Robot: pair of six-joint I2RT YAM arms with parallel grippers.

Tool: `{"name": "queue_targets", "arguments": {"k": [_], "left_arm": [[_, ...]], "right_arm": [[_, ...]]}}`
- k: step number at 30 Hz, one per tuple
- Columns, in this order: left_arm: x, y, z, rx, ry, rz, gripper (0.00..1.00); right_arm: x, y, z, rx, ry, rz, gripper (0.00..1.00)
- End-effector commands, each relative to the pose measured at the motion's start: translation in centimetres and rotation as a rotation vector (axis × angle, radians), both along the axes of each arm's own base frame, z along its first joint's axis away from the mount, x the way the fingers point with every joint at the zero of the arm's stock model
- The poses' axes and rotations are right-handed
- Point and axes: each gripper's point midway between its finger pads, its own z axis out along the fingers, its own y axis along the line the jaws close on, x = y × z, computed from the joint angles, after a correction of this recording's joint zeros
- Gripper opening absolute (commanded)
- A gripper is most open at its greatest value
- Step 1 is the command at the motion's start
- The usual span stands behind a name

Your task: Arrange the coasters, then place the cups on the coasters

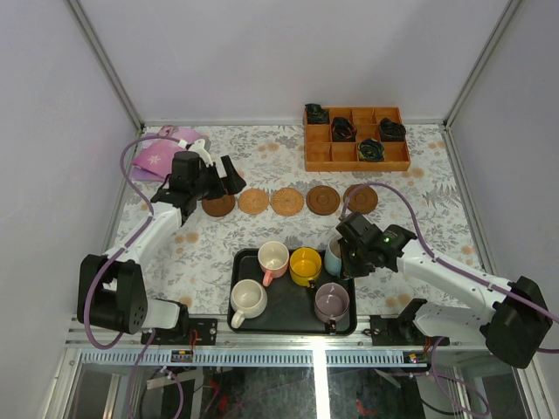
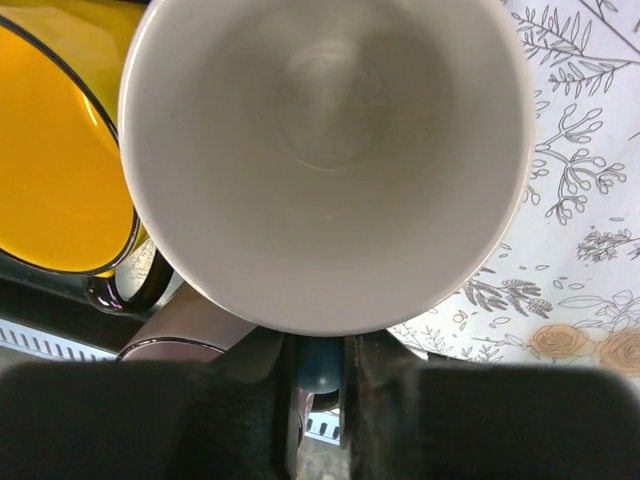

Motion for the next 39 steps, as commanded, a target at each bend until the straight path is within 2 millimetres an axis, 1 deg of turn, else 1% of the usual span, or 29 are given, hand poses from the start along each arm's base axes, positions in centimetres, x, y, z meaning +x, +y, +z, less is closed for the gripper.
{"name": "queue_targets", "arguments": {"k": [1,5,8,15,19,23,27,31,34,39], "left_arm": [[0.5,0.0,-0.1,0.005,-0.016,0.006,1.00],[0.6,-0.1,-0.2,0.002,-0.015,0.004,1.00],[0.7,-0.2,-0.1,-0.001,-0.017,0.001,1.00],[0.9,0.0,0.5,0.002,-0.036,0.014,1.00],[1.0,0.3,0.7,0.011,-0.046,0.028,1.00],[1.1,0.8,1.2,0.028,-0.066,0.049,1.00],[1.3,1.0,1.7,0.029,-0.084,0.064,1.00],[1.6,1.0,2.3,0.008,-0.105,0.078,1.00],[1.8,0.9,2.4,-0.007,-0.113,0.087,1.00],[2.2,1.0,2.6,-0.024,-0.129,0.112,1.00]], "right_arm": [[0.6,0.3,-0.1,0.002,-0.024,-0.006,0.00],[0.5,0.4,0.1,0.004,-0.020,-0.004,0.00],[0.9,0.2,0.7,-0.005,-0.049,-0.007,0.00],[4.0,-0.2,4.3,-0.055,-0.203,-0.005,0.00],[5.8,-0.1,5.9,-0.085,-0.278,-0.001,0.00],[8.2,0.3,7.5,-0.110,-0.369,0.008,0.00],[11.0,0.2,8.5,-0.183,-0.442,0.015,0.00],[14.2,0.4,9.4,-0.122,-0.495,-0.013,0.00],[16.6,-0.9,9.3,-0.078,-0.510,-0.048,0.00],[20.7,-4.1,9.2,-0.109,-0.567,-0.080,0.00]]}}
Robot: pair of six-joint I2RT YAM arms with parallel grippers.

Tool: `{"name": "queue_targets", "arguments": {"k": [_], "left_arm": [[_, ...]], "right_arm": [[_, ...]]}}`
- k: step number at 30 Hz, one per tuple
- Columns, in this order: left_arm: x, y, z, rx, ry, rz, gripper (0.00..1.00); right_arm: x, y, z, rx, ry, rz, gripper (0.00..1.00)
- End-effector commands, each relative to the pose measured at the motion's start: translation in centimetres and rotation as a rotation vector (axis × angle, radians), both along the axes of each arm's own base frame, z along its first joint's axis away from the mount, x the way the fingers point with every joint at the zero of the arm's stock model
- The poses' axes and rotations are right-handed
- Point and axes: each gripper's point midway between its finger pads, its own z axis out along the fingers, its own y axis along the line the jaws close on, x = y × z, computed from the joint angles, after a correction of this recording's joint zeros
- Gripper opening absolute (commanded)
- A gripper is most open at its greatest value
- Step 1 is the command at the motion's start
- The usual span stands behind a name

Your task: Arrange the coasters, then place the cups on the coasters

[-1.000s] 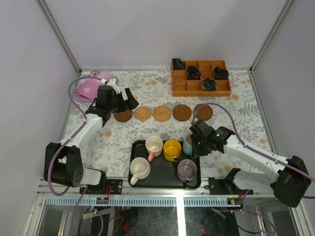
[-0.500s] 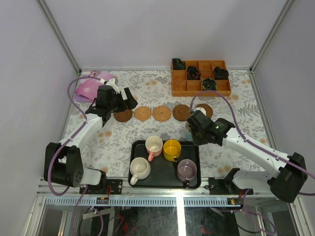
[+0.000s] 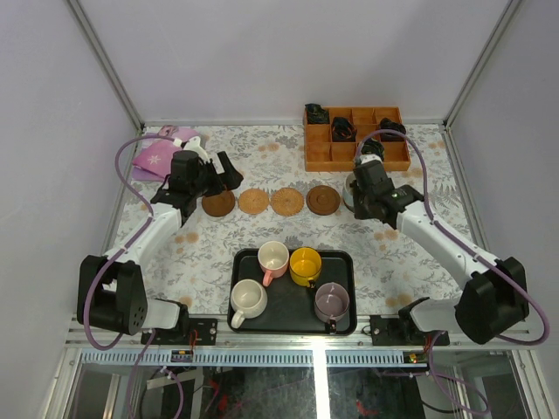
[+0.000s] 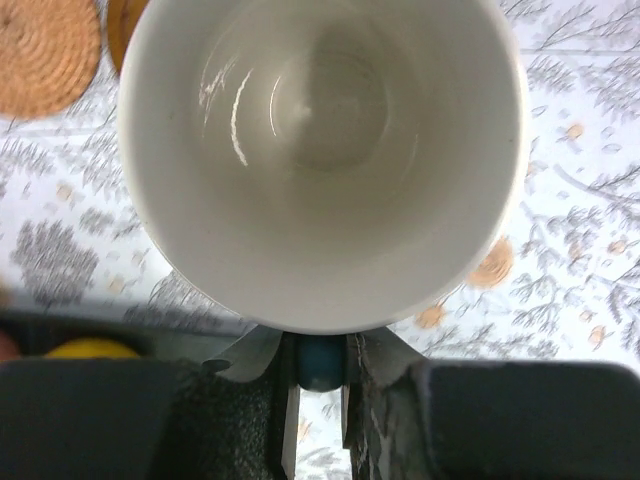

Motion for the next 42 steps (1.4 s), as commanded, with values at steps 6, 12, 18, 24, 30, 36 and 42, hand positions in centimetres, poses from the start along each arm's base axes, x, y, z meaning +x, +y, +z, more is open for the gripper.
{"name": "queue_targets", "arguments": {"k": [6,12,18,24,30,36,42], "left_arm": [[1.4,0.1,1.9,-0.033,-0.085,0.045,1.00],[1.5,0.3,1.9,-0.027,-0.085,0.056,1.00],[1.7,0.0,1.5,-0.036,-0.071,0.049,1.00],[1.9,-0.1,1.3,-0.034,-0.063,0.040,1.00],[2.1,-0.1,1.3,-0.027,-0.061,0.037,1.00],[2.1,-0.1,1.1,-0.025,-0.057,0.039,1.00],[2.2,-0.1,0.9,-0.021,-0.052,0.039,1.00]], "right_arm": [[8.5,-2.7,2.3,0.061,-0.190,-0.027,0.00],[9.4,-3.3,1.1,0.053,-0.140,-0.040,0.00],[9.9,-3.6,-0.1,0.056,-0.105,-0.054,0.00],[10.1,-4.1,-0.9,0.047,-0.078,-0.073,0.00],[10.5,-4.0,-1.4,0.052,-0.065,-0.078,0.00],[10.1,-4.0,-2.2,0.050,-0.041,-0.077,0.00],[9.7,-4.0,-2.9,0.047,-0.013,-0.079,0.00]]}}
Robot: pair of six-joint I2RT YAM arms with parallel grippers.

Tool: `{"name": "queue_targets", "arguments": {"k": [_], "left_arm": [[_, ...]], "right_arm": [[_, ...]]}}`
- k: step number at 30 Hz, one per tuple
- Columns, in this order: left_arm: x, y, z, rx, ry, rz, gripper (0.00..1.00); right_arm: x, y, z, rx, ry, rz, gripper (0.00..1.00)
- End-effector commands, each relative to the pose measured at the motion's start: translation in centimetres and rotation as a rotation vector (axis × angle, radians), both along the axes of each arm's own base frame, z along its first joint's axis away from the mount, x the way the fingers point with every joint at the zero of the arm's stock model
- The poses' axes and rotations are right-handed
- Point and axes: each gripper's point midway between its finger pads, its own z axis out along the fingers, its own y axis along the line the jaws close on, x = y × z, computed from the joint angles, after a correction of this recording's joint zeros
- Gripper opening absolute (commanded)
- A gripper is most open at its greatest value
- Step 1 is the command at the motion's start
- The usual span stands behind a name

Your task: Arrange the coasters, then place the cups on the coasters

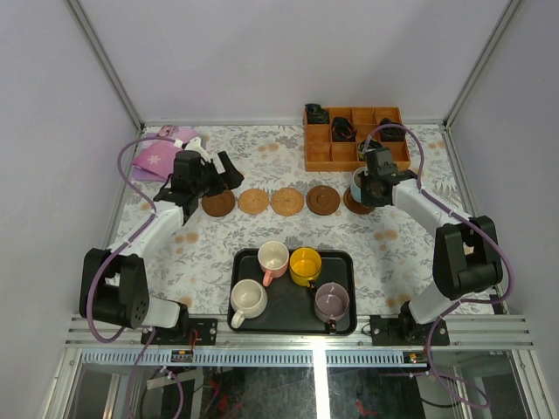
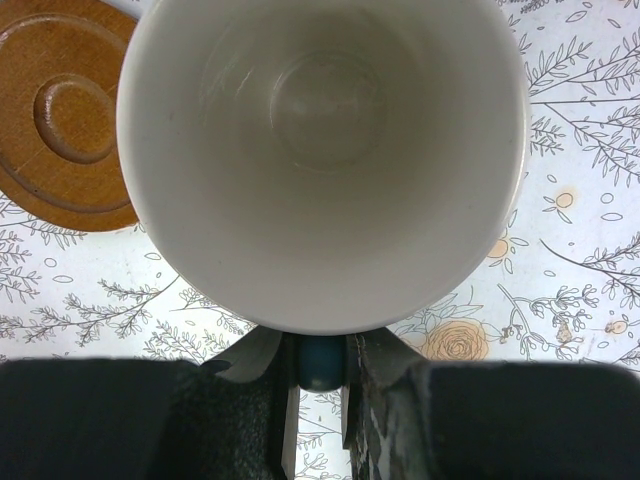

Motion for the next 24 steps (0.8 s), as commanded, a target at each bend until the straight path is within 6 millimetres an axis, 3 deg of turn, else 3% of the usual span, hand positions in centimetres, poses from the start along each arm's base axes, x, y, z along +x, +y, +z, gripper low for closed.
{"name": "queue_targets", "arguments": {"k": [1,24], "left_arm": [[1.41,-0.25,1.75,-0.001,-0.067,-0.003,1.00],[1.24,-0.54,1.18,-0.009,-0.057,-0.019,1.00]], "right_arm": [[2.59,0.67,2.54,0.040,-0.097,-0.005,0.00],[2.61,0.18,1.91,0.029,-0.082,-0.059,0.00]]}}
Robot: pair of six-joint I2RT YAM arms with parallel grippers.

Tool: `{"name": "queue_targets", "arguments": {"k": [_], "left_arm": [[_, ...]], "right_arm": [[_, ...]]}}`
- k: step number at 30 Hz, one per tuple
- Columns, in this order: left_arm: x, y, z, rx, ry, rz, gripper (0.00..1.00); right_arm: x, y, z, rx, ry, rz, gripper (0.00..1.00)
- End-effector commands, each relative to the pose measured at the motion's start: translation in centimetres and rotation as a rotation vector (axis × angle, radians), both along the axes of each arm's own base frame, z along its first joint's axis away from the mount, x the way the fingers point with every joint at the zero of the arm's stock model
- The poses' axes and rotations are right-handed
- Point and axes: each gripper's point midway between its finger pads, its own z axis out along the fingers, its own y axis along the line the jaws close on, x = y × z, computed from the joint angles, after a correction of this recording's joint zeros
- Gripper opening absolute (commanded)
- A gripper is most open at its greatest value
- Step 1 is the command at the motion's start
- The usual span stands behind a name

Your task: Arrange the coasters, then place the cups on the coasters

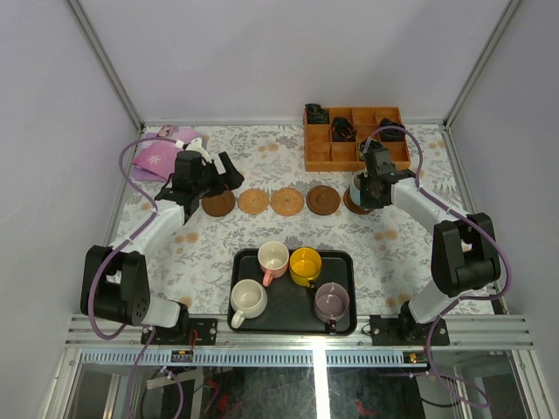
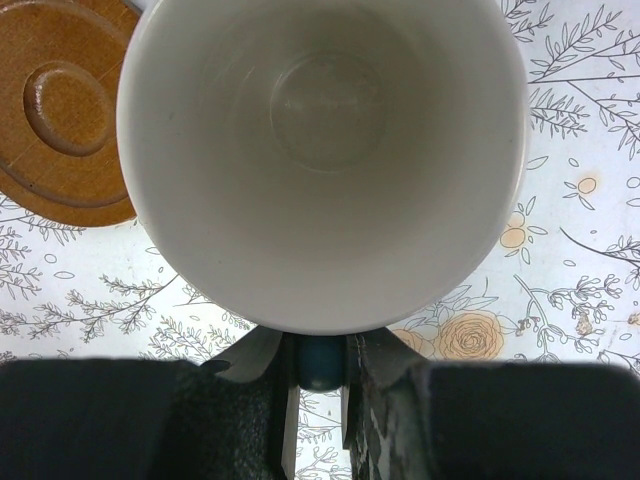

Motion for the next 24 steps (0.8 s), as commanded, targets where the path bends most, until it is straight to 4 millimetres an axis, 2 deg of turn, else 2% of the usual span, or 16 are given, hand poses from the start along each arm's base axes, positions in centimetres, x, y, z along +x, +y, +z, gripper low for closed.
{"name": "queue_targets", "arguments": {"k": [1,9,19,21,24], "left_arm": [[1.10,-0.49,1.91,-0.011,-0.075,-0.018,1.00],[0.82,-0.32,1.90,-0.005,-0.074,-0.014,1.00],[0.90,-0.37,1.86,-0.006,-0.075,-0.016,1.00],[0.96,-0.38,1.86,-0.006,-0.075,-0.016,1.00],[0.91,-0.37,1.80,-0.006,-0.073,-0.016,1.00]], "right_arm": [[3.10,-0.05,2.79,0.011,-0.129,-0.044,0.00],[2.98,-0.05,2.47,0.012,-0.118,-0.049,0.00],[2.43,0.39,2.35,0.041,-0.101,-0.048,0.45],[2.30,0.35,2.19,0.039,-0.094,-0.048,0.51],[2.18,0.30,2.16,0.037,-0.089,-0.048,0.54]]}}
